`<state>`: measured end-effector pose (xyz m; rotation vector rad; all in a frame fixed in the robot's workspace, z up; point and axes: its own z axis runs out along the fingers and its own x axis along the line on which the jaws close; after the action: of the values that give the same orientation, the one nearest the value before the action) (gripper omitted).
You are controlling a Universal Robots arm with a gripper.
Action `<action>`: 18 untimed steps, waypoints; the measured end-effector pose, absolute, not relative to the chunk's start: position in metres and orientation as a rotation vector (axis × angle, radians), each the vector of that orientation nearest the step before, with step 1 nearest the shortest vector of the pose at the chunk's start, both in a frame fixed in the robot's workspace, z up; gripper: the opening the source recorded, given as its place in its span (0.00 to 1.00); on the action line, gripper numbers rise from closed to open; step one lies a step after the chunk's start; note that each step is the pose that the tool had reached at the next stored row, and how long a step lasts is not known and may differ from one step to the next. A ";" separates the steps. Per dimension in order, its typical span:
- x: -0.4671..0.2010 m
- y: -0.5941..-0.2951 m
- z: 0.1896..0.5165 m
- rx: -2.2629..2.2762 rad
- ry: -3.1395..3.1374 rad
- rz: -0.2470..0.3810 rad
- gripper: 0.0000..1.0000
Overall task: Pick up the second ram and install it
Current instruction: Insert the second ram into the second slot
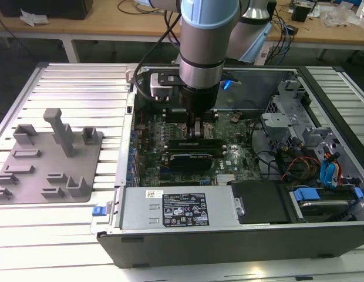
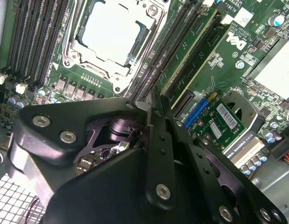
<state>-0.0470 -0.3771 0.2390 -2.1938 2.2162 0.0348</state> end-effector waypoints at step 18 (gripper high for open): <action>-0.048 -0.378 0.236 -2.191 2.213 0.038 0.09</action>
<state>-0.0475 -0.3777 0.2363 -2.1911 2.2134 0.0384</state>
